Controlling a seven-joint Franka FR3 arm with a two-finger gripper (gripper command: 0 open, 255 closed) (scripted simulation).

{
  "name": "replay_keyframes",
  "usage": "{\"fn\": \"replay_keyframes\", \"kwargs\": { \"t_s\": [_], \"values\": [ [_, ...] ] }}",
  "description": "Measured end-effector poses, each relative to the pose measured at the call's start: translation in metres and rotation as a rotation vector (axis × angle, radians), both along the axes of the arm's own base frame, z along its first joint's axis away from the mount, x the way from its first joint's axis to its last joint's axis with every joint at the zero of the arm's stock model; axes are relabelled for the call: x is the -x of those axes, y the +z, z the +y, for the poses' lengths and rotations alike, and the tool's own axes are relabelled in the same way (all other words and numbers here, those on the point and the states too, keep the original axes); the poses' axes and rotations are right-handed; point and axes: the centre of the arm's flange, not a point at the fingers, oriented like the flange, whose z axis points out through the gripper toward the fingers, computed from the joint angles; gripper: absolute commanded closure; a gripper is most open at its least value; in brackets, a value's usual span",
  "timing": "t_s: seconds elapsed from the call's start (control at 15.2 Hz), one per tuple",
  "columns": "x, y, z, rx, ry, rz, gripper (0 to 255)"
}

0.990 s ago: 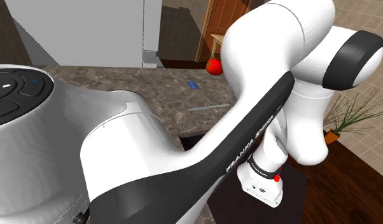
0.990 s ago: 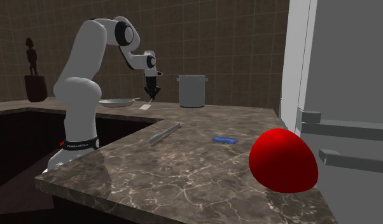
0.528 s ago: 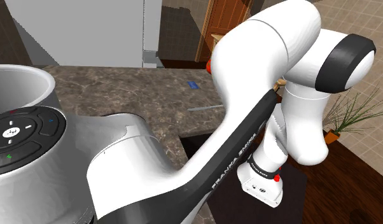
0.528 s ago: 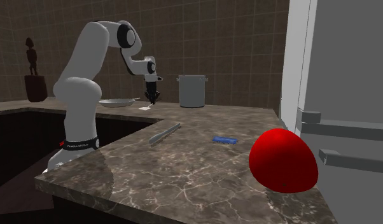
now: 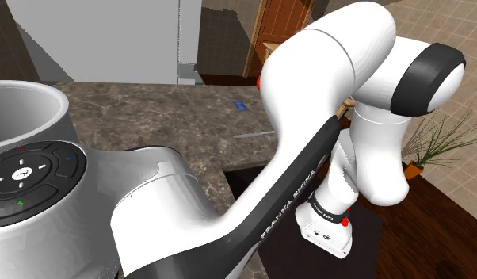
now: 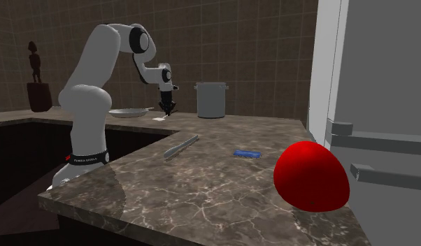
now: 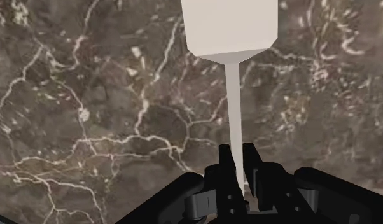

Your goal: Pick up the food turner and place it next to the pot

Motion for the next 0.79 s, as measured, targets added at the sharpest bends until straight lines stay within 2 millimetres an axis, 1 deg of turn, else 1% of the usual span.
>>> {"fn": "replay_keyframes", "kwargs": {
  "t_s": [0.4,0.53,0.66,0.79],
  "values": [
    [0.0,0.0,0.0,0.0,0.0,0.0,0],
    [0.001,0.016,0.001,0.0,0.0,0.0,0],
    [0.0,0.04,-0.001,-0.001,0.0,-0.001,0],
    [0.001,0.047,-0.002,-0.001,0.0,-0.001,0]
  ]
}}
